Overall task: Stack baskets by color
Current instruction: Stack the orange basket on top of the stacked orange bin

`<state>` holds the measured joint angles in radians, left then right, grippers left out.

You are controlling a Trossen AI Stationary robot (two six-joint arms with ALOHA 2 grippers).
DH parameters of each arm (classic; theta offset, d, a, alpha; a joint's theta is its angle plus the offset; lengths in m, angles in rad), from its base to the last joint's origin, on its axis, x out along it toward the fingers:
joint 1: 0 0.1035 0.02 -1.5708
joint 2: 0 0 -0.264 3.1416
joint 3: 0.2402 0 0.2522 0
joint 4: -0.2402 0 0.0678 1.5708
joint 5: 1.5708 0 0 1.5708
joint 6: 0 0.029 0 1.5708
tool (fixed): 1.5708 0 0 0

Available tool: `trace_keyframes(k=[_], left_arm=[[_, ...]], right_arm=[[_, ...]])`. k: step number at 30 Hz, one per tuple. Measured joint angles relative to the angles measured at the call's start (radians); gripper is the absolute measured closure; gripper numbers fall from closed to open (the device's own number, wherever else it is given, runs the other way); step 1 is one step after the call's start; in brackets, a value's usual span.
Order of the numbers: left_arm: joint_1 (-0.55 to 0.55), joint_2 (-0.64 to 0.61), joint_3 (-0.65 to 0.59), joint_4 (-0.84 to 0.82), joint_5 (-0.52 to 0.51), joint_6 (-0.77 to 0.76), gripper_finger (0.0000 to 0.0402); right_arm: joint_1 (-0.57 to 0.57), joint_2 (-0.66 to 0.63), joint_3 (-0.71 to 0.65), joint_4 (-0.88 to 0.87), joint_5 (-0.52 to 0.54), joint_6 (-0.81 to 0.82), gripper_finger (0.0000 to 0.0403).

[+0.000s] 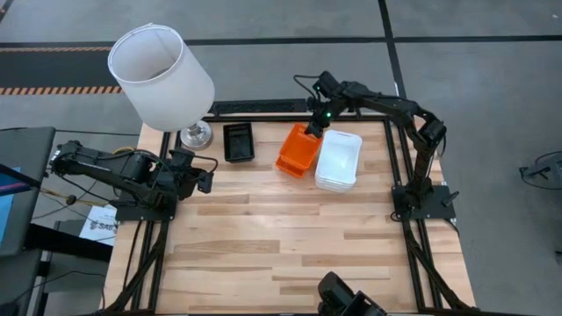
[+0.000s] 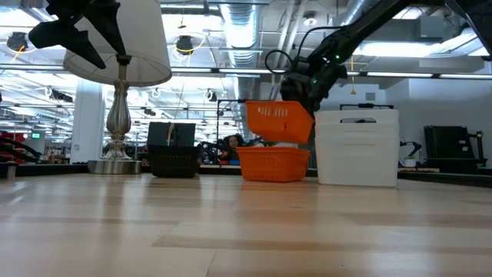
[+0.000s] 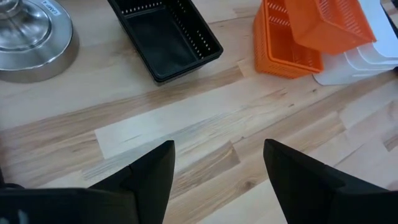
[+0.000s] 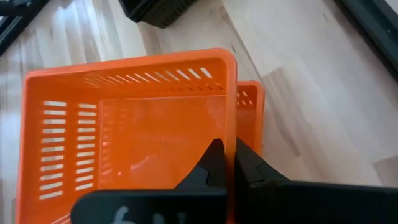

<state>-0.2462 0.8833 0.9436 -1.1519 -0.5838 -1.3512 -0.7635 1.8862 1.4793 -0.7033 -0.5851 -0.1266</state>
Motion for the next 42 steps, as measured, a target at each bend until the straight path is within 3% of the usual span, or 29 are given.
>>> trace_keyframes(k=[20, 35, 42], left_arm=[[0.0, 0.0, 0.0, 0.0, 0.001, -0.016, 0.0168], [0.0, 0.0, 0.0, 0.0, 0.001, -0.015, 0.0168], [0.0, 0.0, 0.0, 0.0, 0.001, -0.015, 0.0168]], right_arm=[[-0.002, 0.0, -0.12, 0.145, 0.012, 0.05, 0.0391], [0.01, 0.0, -0.124, 0.154, 0.071, 0.048, 0.034], [0.012, 0.0, -0.124, 0.155, 0.071, 0.047, 0.0298]])
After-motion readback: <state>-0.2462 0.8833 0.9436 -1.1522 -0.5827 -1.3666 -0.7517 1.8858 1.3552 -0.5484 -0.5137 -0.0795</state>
